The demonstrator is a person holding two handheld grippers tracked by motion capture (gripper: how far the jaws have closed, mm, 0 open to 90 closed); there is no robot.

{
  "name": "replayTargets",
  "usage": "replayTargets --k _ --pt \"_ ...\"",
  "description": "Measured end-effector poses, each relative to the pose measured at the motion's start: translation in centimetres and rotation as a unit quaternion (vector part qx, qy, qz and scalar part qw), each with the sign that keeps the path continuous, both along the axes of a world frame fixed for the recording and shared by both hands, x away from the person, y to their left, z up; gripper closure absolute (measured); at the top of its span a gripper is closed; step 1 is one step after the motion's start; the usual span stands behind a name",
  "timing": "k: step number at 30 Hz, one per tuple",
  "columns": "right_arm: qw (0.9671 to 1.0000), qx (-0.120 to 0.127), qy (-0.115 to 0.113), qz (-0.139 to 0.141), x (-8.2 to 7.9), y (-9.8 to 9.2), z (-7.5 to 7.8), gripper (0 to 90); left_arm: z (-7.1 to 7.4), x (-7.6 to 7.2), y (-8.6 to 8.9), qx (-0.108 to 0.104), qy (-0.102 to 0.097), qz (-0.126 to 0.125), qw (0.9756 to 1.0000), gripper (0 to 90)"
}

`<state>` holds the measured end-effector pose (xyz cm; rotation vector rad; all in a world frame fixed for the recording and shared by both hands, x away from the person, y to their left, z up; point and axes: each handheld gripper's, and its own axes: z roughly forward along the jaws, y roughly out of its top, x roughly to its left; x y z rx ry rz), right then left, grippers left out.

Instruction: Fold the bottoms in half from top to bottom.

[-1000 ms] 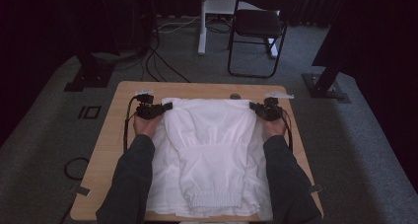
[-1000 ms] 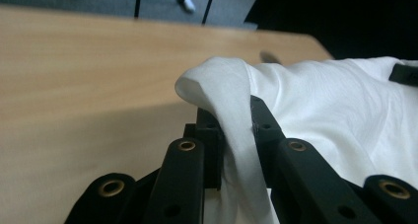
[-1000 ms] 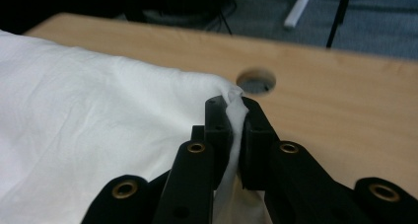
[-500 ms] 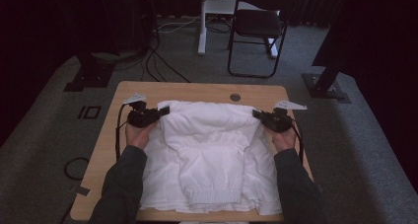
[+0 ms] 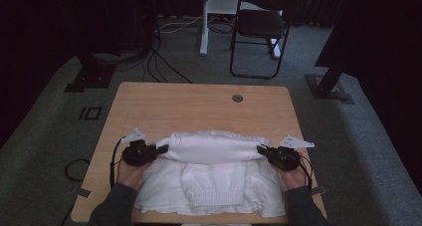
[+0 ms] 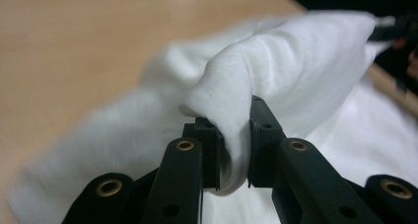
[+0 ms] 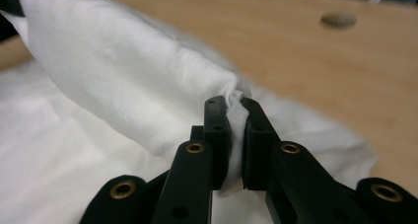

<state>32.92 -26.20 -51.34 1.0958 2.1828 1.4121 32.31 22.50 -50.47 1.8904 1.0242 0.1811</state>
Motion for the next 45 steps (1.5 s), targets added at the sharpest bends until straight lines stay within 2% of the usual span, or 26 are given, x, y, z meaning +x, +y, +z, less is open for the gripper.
replayTargets --k 2,5,7,11,14,17,18,19,22,24,28,31,33,35,37,40,45 --pt "0.9999 -0.006 0.016 0.003 -0.4 0.1 -0.9 83.5 -1.3 -0.7 -0.3 0.027 0.017 -0.007 0.9995 79.6" --pt "0.999 -0.019 0.038 0.011 -0.8 0.2 -2.2 83.5 -3.1 -0.9 -0.9 0.05 0.047 -0.006 0.9976 79.7" --pt "0.9981 -0.028 0.052 0.017 -0.9 0.5 -3.0 83.5 -4.0 -0.6 -1.3 0.063 0.056 -0.003 0.9964 79.7" --pt "0.9956 -0.052 0.075 0.023 -0.8 1.4 -4.3 83.4 -4.4 0.3 -1.2 0.052 0.052 0.01 0.9972 79.8" --pt "0.9947 -0.062 0.077 0.026 -0.4 1.9 -4.6 83.4 -4.5 1.0 -1.1 0.037 0.057 0.03 0.9972 79.8" --pt "0.9944 -0.065 0.081 0.02 0.4 2.3 -4.5 83.3 -4.2 2.0 -1.7 0.062 0.048 0.047 0.9958 79.8" --pt "0.9942 -0.071 0.079 0.017 0.7 2.5 -4.5 83.3 -4.0 2.6 -2.0 0.077 0.042 0.055 0.9946 79.8" --pt "0.9942 -0.071 0.079 0.017 0.7 2.5 -4.5 83.3 -4.0 2.6 -2.0 0.077 0.042 0.055 0.9946 79.7" --pt "0.9937 -0.082 0.076 0.004 2.0 3.2 -4.3 83.3 -3.9 3.9 -2.2 0.093 0.029 0.064 0.9932 79.7" --pt "0.9938 -0.08 0.077 -0.002 3.1 3.5 -4.3 83.3 -4.0 4.9 -2.0 0.089 0.026 0.075 0.9928 79.6" --pt "0.9932 -0.085 0.079 -0.01 5.3 4.1 -4.2 83.3 -3.9 6.5 -2.0 0.098 0.022 0.092 0.9907 79.6" --pt "0.9924 -0.091 0.08 -0.02 7.0 4.6 -4.0 83.3 -3.5 7.6 -2.4 0.119 0.022 0.102 0.9874 79.6" --pt "0.9915 -0.098 0.081 -0.027 8.2 4.9 -3.9 83.3 -3.2 8.6 -3.0 0.141 0.019 0.108 0.984 79.6" --pt "0.9906 -0.106 0.08 -0.033 9.3 5.1 -3.7 83.3 -3.1 9.4 -3.3 0.153 0.016 0.109 0.9821 79.5" --pt "0.9898 -0.108 0.082 -0.041 10.6 5.1 -3.6 83.3 -3.1 10.5 -3.4 0.151 0.017 0.114 0.9818 79.4" --pt "0.9895 -0.098 0.088 -0.058 12.3 5.1 -3.6 83.3 -3.3 11.8 -3.5 0.142 0.016 0.127 0.9816 79.4" --pt "0.9892 -0.087 0.091 -0.075 13.4 5.3 -3.7 83.3 -3.2 12.8 -3.6 0.136 0.02 0.14 0.9806 79.4"
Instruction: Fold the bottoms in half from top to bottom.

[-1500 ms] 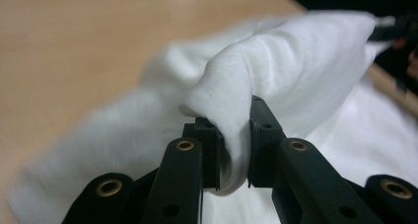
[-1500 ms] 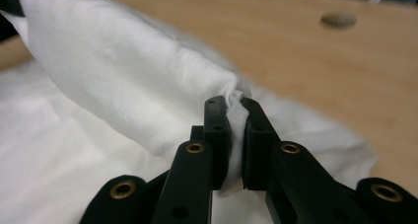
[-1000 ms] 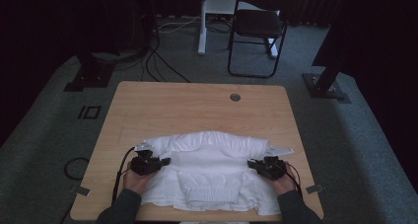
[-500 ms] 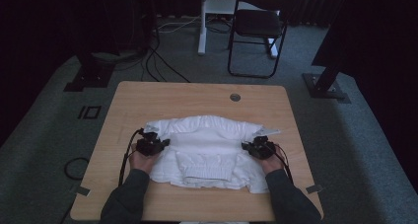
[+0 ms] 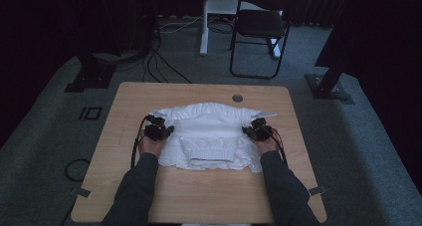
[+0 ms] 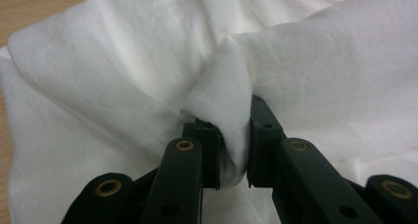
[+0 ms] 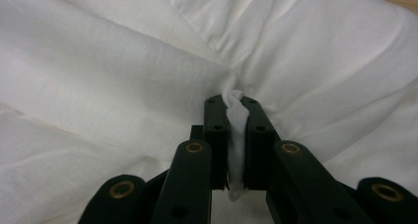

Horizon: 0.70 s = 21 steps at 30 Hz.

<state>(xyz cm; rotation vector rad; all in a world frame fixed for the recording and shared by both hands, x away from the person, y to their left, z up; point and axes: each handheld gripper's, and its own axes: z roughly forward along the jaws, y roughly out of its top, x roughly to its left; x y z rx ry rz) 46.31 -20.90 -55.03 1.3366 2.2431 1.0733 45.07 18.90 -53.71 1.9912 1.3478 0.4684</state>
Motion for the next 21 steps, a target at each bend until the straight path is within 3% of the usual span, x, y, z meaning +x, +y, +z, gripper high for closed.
replayTargets --k 3,5,7,9,10,16,18,19,21 --pt "1.0 0.0 -0.001 0.0 0.0 0.0 0.0 83.4 0.2 -0.1 0.0 -0.001 0.0 0.003 1.0 79.8" --pt "0.9999 -0.013 -0.006 0.007 -0.3 0.1 0.3 83.8 0.6 -0.5 0.0 -0.007 -0.009 0.008 0.9999 80.6" --pt "0.9997 -0.014 -0.02 0.009 -0.6 -0.2 1.1 84.0 1.6 -1.0 0.5 -0.025 -0.025 0.011 0.9993 80.9" --pt "0.9992 0.0 -0.039 0.008 -1.0 -0.9 2.4 84.0 3.3 -1.7 0.9 -0.048 -0.054 0.004 0.9974 81.0" --pt "0.9985 0.01 -0.054 0.008 -1.3 -1.4 3.4 84.0 4.0 -2.0 1.0 -0.047 -0.067 -0.002 0.9967 81.0" --pt "0.9909 0.029 -0.131 0.008 -2.8 -3.0 8.5 84.1 9.8 -4.3 0.7 -0.058 -0.143 -0.035 0.9874 81.2" --pt "0.9856 0.041 -0.164 -0.002 -3.3 -3.7 10.2 84.3 11.6 -5.0 1.2 -0.088 -0.165 -0.04 0.9816 82.2" --pt "0.9812 0.066 -0.181 -0.011 -3.7 -4.2 11.0 84.4 12.0 -5.3 1.4 -0.098 -0.171 -0.041 0.9796 83.7" --pt "0.9771 0.083 -0.195 -0.012 -4.3 -4.7 11.9 84.4 12.9 -5.9 1.7 -0.116 -0.176 -0.046 0.9763 84.1"
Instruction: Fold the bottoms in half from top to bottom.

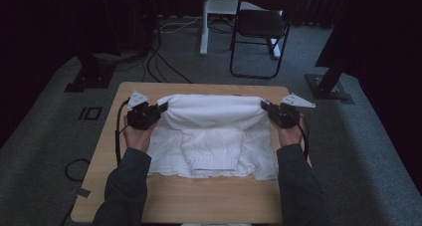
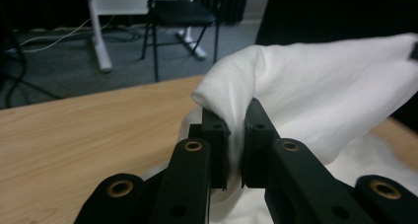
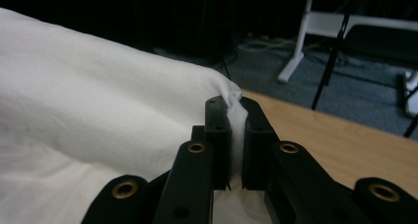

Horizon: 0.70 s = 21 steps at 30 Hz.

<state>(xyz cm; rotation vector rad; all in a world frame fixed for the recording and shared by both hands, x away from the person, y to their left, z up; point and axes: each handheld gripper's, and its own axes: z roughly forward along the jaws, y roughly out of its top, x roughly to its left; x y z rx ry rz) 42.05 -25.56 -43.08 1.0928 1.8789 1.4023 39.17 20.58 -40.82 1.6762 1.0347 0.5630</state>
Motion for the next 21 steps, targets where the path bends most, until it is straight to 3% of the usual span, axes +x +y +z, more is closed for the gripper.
replayTargets --k 3,5,8,12,15,18,21 --pt "0.9999 -0.011 0.002 0.008 -0.8 0.1 0.1 84.4 -0.1 -0.9 -0.1 0.014 0.004 -0.009 0.9999 84.2" --pt "0.9996 -0.021 0.005 0.015 -1.6 0.2 -0.3 84.4 -1.0 -1.7 0.2 0.008 0.012 -0.017 0.9997 84.4" --pt "0.9993 -0.01 0.013 0.032 -3.4 -0.1 -1.5 84.4 -2.6 -2.9 1.0 -0.015 0.03 -0.023 0.9992 84.4" --pt "0.9982 -0.021 0.022 0.051 -5.5 0.2 -2.9 84.0 -4.5 -4.2 1.8 -0.031 0.053 -0.029 0.9977 84.3" --pt "0.9972 -0.021 0.03 0.065 -6.9 0.2 -3.9 83.8 -5.7 -5.1 2.2 -0.035 0.07 -0.034 0.9964 84.2" --pt "0.9961 -0.029 0.044 0.07 -8.1 0.2 -5.1 83.7 -7.1 -6.3 2.1 -0.028 0.087 -0.041 0.995 83.9" --pt "0.9947 -0.033 0.065 0.072 -8.9 0.1 -6.6 83.5 -8.9 -7.2 1.8 -0.013 0.118 -0.047 0.9918 82.6"
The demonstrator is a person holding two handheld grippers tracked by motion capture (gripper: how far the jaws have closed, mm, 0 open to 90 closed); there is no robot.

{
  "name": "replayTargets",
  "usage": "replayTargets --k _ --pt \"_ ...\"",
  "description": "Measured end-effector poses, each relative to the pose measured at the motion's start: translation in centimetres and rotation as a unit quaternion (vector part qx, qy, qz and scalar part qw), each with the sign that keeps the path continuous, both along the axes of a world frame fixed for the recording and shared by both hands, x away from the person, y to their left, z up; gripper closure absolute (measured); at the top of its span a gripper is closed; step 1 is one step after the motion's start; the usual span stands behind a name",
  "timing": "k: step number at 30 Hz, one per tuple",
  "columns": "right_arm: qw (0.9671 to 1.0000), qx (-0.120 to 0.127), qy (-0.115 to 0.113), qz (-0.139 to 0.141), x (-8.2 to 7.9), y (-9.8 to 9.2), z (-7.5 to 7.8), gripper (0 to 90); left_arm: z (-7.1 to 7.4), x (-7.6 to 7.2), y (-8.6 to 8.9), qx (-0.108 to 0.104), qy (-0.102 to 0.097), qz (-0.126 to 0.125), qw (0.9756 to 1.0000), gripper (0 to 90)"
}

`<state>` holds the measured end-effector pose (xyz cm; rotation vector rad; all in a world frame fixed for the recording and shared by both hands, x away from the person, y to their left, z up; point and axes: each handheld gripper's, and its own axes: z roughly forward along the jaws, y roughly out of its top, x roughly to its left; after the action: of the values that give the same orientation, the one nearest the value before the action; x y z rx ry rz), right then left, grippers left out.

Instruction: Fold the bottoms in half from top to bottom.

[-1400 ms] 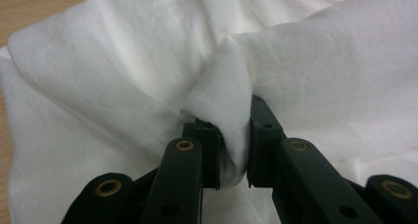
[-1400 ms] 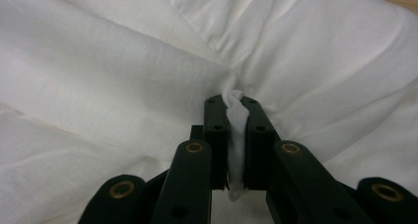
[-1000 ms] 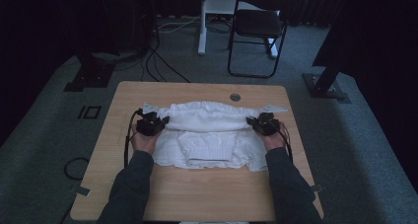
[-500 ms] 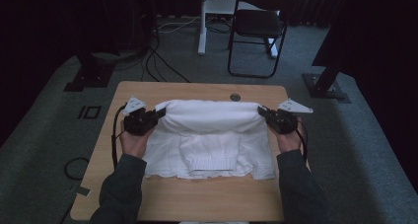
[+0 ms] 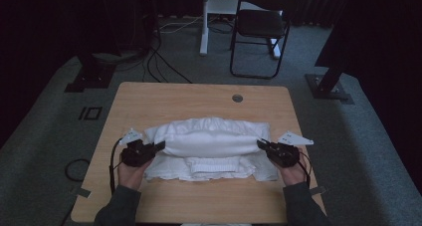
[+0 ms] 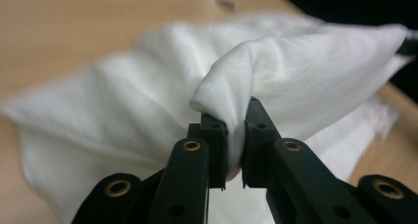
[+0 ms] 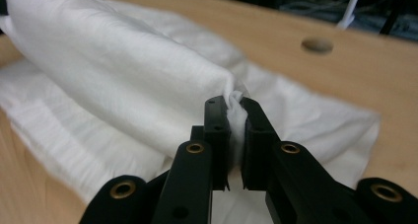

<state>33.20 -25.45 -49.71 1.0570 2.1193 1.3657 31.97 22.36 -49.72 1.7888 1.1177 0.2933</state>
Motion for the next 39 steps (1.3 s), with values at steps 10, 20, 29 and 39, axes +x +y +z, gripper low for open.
replayTargets --k 10,20,29,39 --pt "0.9992 0.022 -0.011 -0.033 0.2 0.3 1.4 49.3 3.0 0.8 0.1 -0.018 -0.025 0.025 0.9992 54.2" --pt "0.9994 -0.012 0.028 -0.015 5.7 8.3 2.7 54.4 5.3 6.5 -7.7 0.021 -0.017 0.003 0.9996 63.1" --pt "0.9951 -0.054 0.082 -0.008 6.0 9.4 -1.3 58.5 -1.7 5.3 -10.3 0.079 0.055 -0.04 0.9946 67.0" --pt "0.9976 -0.044 0.054 -0.002 1.0 6.5 -1.2 60.4 -0.8 0.1 -7.1 0.069 0.013 -0.028 0.9972 66.3"
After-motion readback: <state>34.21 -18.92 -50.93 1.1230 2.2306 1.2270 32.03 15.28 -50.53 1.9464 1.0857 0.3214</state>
